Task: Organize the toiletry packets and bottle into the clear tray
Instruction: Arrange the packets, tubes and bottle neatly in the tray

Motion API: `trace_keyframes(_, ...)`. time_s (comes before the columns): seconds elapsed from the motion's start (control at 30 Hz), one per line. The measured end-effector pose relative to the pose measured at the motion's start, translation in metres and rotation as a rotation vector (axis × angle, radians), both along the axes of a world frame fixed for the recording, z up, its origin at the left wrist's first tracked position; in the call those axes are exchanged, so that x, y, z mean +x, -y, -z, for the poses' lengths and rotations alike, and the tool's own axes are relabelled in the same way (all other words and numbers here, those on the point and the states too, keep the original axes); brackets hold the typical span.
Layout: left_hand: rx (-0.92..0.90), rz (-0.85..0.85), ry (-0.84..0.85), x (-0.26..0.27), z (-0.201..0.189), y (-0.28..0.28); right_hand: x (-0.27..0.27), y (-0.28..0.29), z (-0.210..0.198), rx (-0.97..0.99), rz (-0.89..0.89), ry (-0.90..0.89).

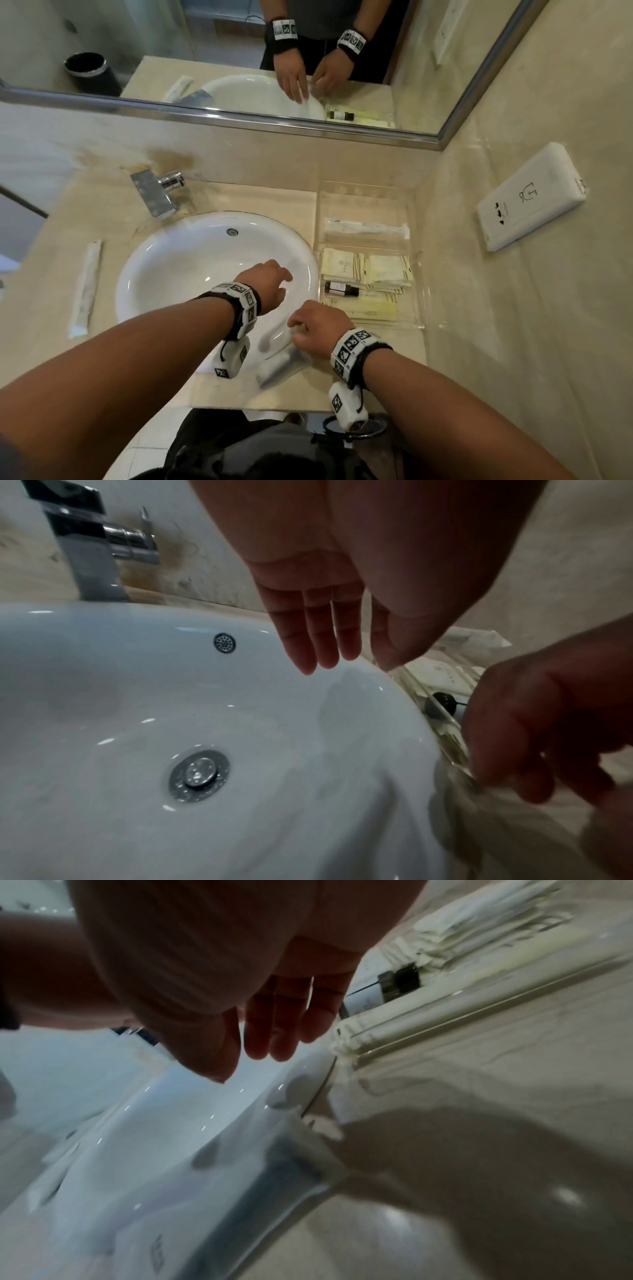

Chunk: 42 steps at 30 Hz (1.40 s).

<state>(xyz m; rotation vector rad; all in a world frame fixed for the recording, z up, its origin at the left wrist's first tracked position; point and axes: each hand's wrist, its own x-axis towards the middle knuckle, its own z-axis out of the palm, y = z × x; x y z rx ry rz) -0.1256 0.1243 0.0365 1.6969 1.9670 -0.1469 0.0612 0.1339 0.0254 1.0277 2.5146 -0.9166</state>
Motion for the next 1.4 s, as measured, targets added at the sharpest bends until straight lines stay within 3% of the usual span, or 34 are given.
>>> trace_keyframes(0.27, -0.041, -0.009, -0.009, -0.011, 0.007, 0.032, -0.005, 0.027, 0.026, 0.136, -0.468, 0.166)
trace_keyframes(0.37, -0.036, -0.002, 0.002, -0.008, 0.007, 0.037, -0.005, 0.038, 0.031, 0.275, -0.536, 0.218)
trace_keyframes(0.5, -0.05, -0.005, 0.018, -0.003, 0.007, 0.04, -0.003, 0.047, 0.035, 0.272, -0.503, 0.25)
trace_keyframes(0.83, 0.024, -0.056, 0.174, 0.024, -0.012, -0.003, 0.037, 0.003, -0.015, 0.053, 0.321, 0.057)
trace_keyframes(1.07, 0.08, 0.189, 0.194, 0.081, -0.024, -0.042, 0.093, -0.035, -0.02, 0.018, 0.922, -0.098)
trace_keyframes(1.2, 0.101, 0.319, 0.144, 0.106, -0.024, -0.061, 0.118, -0.049, -0.014, 0.061, 1.127, -0.153)
trace_keyframes(1.4, 0.097, 0.447, 0.055, 0.129, -0.018, -0.093, 0.133, -0.07, -0.006, 0.133, 1.187, -0.04)
